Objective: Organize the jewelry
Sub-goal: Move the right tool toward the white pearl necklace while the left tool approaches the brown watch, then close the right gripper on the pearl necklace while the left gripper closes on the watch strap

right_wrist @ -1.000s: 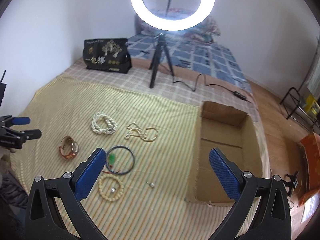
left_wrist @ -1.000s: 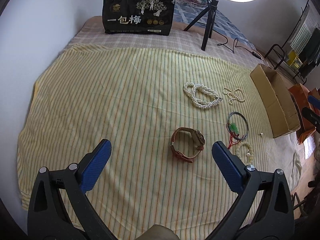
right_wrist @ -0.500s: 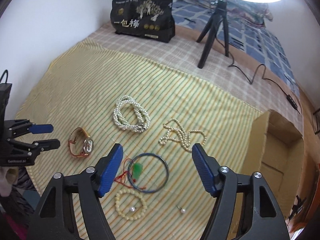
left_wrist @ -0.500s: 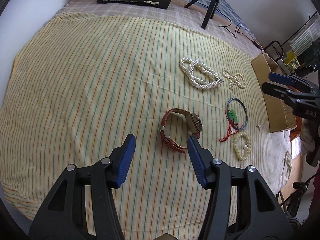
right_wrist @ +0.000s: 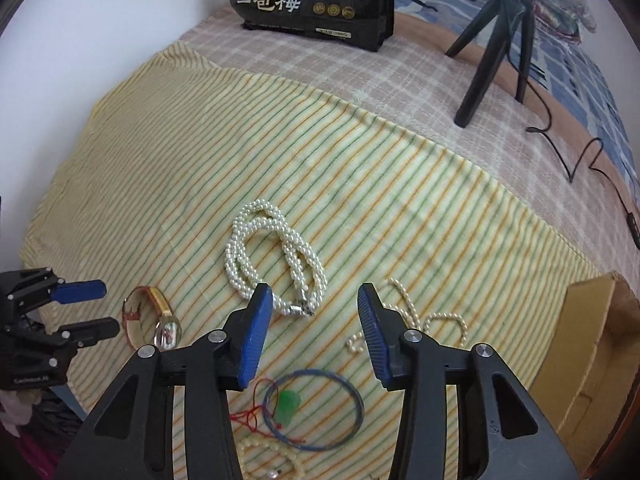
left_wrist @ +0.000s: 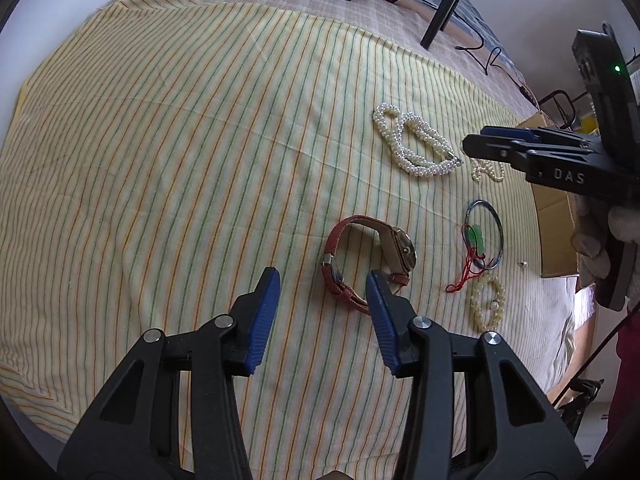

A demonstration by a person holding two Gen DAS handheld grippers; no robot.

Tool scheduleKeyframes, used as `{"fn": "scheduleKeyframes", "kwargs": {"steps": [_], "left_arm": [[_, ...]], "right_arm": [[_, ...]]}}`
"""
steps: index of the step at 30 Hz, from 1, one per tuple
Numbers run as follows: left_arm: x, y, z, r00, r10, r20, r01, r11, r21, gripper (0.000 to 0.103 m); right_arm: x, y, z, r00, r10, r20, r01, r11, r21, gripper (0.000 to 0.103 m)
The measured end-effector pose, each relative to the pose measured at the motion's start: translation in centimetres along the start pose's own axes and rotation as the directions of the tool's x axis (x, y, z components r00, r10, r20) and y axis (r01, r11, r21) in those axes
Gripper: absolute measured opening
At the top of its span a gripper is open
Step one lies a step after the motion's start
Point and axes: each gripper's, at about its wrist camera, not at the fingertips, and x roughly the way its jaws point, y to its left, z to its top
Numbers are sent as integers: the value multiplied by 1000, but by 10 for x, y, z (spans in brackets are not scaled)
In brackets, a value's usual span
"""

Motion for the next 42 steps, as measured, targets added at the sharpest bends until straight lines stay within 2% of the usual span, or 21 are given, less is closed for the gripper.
{"fn": "scheduleKeyframes", "kwargs": {"steps": [7, 16, 23, 25, 28, 29, 31, 33, 42], "left_arm": [[8, 4, 2, 999, -19, -27, 18, 1000, -24, 46], [16, 9, 3, 999, -9, -41, 8, 999, -33, 42], [25, 6, 4, 999, 5, -43, -6, 1000, -23, 42], [26, 4, 3, 999, 16, -39, -16, 1000, -9, 42], [27, 4, 3, 999, 27, -34, -27, 1000, 4, 41], [27, 3, 3, 999, 29, -32, -29, 1000, 6, 40], [27, 3, 3, 999, 24, -31, -24, 1000, 1, 34], [28, 0, 5, 999, 9, -36, -9, 1000, 6, 15], [24, -9, 4, 1000, 24, 4, -24, 999, 36, 7]], "right_arm": [[20, 6, 9, 999, -8, -37, 7, 999, -40, 43], [42, 13, 20, 996, -44, -75, 38, 996, -77, 36], [56, 16, 32, 994, -66, -88, 57, 994, -94, 36], [58, 22, 32, 993, -77, -85, 68, 992, -103, 33], [60, 33, 33, 994, -75, -81, 66, 992, -110, 19], [58, 35, 28, 994, -74, -78, 65, 991, -113, 15], [57, 39, 25, 994, -80, -70, 71, 991, -114, 14], [57, 44, 23, 994, -87, -63, 79, 990, -114, 13], [45, 45, 9, 997, -79, -14, 78, 993, -85, 11]]}}
